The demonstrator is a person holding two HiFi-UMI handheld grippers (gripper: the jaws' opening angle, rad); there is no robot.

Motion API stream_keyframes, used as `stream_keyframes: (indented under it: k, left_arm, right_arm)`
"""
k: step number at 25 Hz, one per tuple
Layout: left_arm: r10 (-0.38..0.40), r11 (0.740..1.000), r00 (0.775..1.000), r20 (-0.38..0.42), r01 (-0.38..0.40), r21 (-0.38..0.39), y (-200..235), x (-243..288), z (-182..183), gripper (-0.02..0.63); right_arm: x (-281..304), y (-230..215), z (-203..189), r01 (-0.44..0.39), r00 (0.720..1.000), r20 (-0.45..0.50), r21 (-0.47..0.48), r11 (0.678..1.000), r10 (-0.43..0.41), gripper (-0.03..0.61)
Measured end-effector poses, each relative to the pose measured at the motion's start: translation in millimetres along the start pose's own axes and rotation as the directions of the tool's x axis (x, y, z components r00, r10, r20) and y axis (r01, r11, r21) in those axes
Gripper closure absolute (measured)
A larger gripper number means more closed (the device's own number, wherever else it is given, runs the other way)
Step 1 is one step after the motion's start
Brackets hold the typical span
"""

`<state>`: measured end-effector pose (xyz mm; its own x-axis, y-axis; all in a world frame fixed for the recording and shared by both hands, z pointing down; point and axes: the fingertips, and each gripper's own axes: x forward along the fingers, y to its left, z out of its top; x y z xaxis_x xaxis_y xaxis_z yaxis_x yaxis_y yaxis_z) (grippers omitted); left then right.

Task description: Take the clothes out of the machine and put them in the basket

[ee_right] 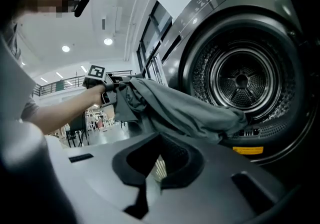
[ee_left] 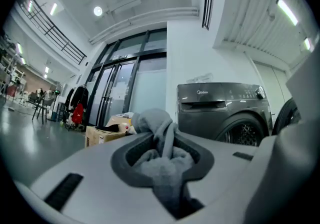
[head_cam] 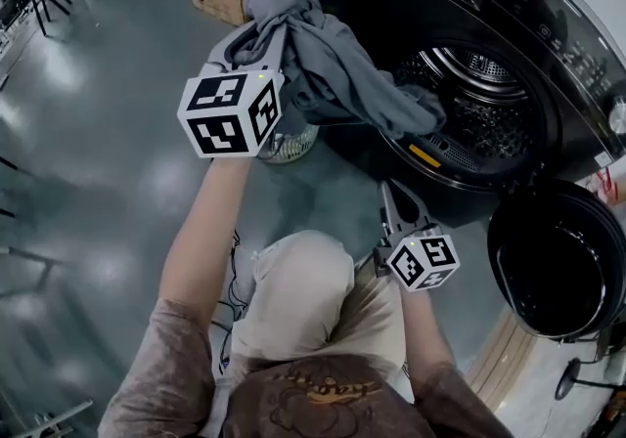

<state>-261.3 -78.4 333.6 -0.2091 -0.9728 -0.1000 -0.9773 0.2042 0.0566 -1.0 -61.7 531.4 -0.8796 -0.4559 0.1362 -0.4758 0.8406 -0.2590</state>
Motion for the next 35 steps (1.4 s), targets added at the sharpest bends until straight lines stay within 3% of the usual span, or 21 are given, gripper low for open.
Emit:
stream_keyframes:
  k: [9, 20, 26, 29, 33, 35]
  left_arm:
    - [0.029, 0.999, 0.999, -0.014, -0.029, 0.045, 34, 27, -19, 0.522]
    - [0.056, 0.997, 0.979, -0.198, -0.066, -0.046, 75, 59, -135, 0.516]
    - [0.062, 0.994, 0.961, -0.269, -0.085, -0.075, 84, 65, -174, 0.501]
    - [0.086, 0.993, 0.949, -0.303, -0.106, -0.051, 91, 68, -188, 0.471]
    - [0.1, 0.995, 0.936, -0.337, -0.1, 0.019, 85, 68, -207, 0.337]
    - [0.076, 0.997, 0.935, -0.346, -0.062, 0.05, 69, 67, -215, 0.306]
  right_arm:
    - [17, 4, -15, 0.01, 0.999, -0.036, 0.003, 1.0, -0.01, 0.581]
    - [42, -6, -36, 0.032, 0.996, -0.087, 0.012, 0.999, -0.031, 0.581]
    - [49, -13, -42, 0.041, 0.994, -0.103, 0.021, 0.999, -0.038, 0.581]
    - [51, -15, -45, 0.044, 0.993, -0.109, 0.026, 0.999, -0.041, 0.581]
    - [51, -18, -48, 0.048, 0.993, -0.113, 0.032, 0.998, -0.044, 0.581]
    - [50, -19, -49, 0.048, 0.993, -0.112, 0.036, 0.998, -0.044, 0.581]
